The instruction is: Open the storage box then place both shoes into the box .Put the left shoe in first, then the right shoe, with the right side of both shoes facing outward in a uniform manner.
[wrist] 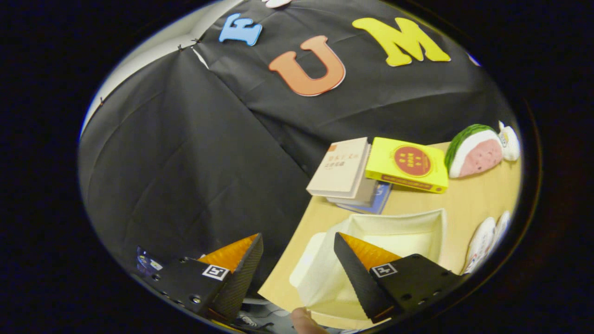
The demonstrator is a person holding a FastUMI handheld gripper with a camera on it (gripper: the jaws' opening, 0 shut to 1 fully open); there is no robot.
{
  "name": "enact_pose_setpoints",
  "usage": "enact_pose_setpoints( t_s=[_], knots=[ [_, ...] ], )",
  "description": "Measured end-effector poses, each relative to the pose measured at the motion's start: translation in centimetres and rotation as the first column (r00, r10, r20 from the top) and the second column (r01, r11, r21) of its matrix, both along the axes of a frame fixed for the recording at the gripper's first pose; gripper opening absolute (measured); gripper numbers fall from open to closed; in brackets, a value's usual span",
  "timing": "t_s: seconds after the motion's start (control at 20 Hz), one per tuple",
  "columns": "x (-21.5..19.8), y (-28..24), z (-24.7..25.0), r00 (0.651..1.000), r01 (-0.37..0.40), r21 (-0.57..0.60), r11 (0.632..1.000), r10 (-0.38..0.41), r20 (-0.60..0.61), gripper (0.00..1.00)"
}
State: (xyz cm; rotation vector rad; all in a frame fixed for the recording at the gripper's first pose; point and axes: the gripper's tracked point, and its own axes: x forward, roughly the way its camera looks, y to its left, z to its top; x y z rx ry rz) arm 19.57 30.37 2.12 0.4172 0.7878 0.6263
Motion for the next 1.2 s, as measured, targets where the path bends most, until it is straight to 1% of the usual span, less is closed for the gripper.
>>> enact_pose_setpoints(
  t_s=[0.1,0.15,0.25,0.4,0.45,0.6,0.7,0.8,0.85,0.9,0.95,1.1,1.2],
  knots=[
    [0.8,-5.1,-1.7,0.998,0.058,-0.038,0.998,-0.058,-0.001,0.95],
    [0.8,-7.8,-3.0,0.996,0.083,-0.077,0.994,-0.083,-0.007,0.95],
    [0.9,-12.7,-4.8,0.993,0.114,-0.136,0.984,-0.115,0.001,0.95],
    [0.9,-19.8,-8.3,0.984,0.173,-0.238,0.956,-0.175,0.013,0.95],
    [0.5,-21.6,-9.8,0.982,0.181,-0.273,0.945,-0.187,0.003,0.95],
    [-1.0,-27.0,-14.2,0.979,0.174,-0.388,0.905,-0.2,-0.029,0.95],
    [-1.9,-29.8,-16.5,0.981,0.156,-0.464,0.872,-0.193,-0.033,0.95],
    [-2.6,-32.7,-18.8,0.976,0.156,-0.534,0.831,-0.213,-0.046,0.95],
    [-3.1,-33.3,-19.9,0.975,0.143,-0.547,0.825,-0.212,-0.065,0.94],
    [-3.4,-33.6,-20.6,0.976,0.126,-0.548,0.827,-0.201,-0.079,0.94],
    [-3.4,-34.0,-21.3,0.976,0.12,-0.562,0.818,-0.2,-0.083,0.94],
    [-3.3,-35.1,-22.7,0.973,0.109,-0.603,0.79,-0.209,-0.099,0.89],
    [-3.7,-35.4,-23.5,0.971,0.079,-0.639,0.766,-0.204,-0.125,0.89]
  ],
)
